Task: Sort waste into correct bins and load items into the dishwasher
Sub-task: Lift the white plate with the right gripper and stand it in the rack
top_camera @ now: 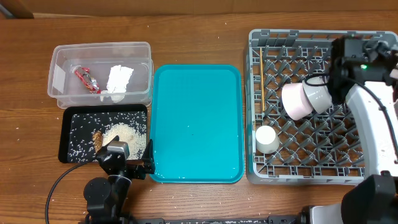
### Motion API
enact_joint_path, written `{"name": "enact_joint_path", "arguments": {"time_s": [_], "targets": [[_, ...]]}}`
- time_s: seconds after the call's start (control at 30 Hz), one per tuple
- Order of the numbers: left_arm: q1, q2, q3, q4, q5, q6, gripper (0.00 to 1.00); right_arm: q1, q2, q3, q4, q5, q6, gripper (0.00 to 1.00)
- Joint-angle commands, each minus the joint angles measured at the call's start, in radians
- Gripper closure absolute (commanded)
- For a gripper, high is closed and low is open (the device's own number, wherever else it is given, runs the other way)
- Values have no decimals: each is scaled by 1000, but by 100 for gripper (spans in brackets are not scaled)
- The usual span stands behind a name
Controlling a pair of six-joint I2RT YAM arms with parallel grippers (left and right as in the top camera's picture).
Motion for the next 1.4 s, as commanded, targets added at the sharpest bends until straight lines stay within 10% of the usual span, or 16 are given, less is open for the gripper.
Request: {"name": "enact_joint_path", "arguments": {"time_s": [0.0, 0.3, 0.5, 0.73, 1.07, 1.23, 1.37], "targets": [[-7, -11, -5, 4, 8, 18, 0, 26, 0, -56, 48, 55, -68, 96], [-7, -11, -5, 4, 8, 18, 0, 165, 1, -114, 87, 55, -78, 96], [-7, -11, -5, 4, 8, 18, 0, 188, 1, -114, 98, 51, -91, 41], [-7, -11, -5, 4, 8, 18, 0, 266, -56, -32, 109, -20, -42, 32], [-7, -11, -5, 4, 8, 18, 0, 586, -241, 230, -19, -670, -47, 30], [-7, -11, -5, 4, 8, 18, 0, 759, -333, 249, 58, -1049, -47, 0], [-7, -11, -5, 4, 8, 18, 0, 836, -351, 249, 131, -1224, -46, 0]]}}
